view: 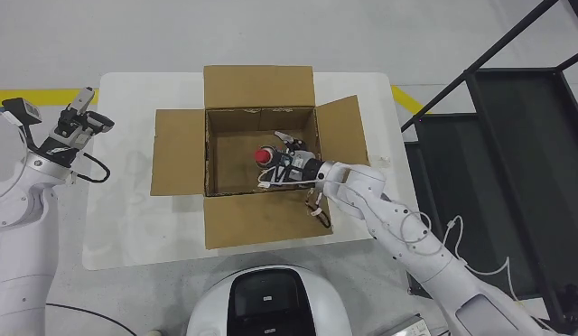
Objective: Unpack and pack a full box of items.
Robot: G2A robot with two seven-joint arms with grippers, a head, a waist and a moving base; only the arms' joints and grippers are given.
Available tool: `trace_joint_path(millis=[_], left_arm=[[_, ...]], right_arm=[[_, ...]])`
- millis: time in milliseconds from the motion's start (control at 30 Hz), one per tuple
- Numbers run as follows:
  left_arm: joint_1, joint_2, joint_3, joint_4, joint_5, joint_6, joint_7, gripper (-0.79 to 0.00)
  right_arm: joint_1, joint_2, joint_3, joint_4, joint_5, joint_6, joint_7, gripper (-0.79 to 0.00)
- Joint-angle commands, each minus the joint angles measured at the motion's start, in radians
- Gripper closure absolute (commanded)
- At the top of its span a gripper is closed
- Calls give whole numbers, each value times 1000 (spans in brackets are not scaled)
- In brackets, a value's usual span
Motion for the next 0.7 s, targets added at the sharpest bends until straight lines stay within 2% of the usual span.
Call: trace_joint_path(millis=[0, 133, 233, 400, 500, 600, 667], left_arm=[[0, 0, 0, 0, 0, 0, 0, -785], [0, 0, 0, 0, 0, 0, 0, -785], [0, 0, 0, 0, 0, 0, 0, -785], [7, 0, 5, -11, 9, 8, 10, -785], [10, 2, 12, -23, 41, 31, 7, -785], [-6, 5, 19, -2, 79, 44, -6, -785], [-23, 6, 29, 24, 101, 22, -11, -785]], right_arm=[[10, -4, -4, 12, 18, -5, -10, -785], [8, -7, 14, 18, 133, -63, -65, -785], [-18, -1, 57, 16, 314, -194, -129, -785], [-76, 20, 147, 4, 573, -392, -117, -785], [-117, 36, 195, -5, 735, -480, -37, -785], [-158, 56, 241, -46, 871, -503, 93, -785], [-187, 72, 287, -98, 906, -483, 187, -785]])
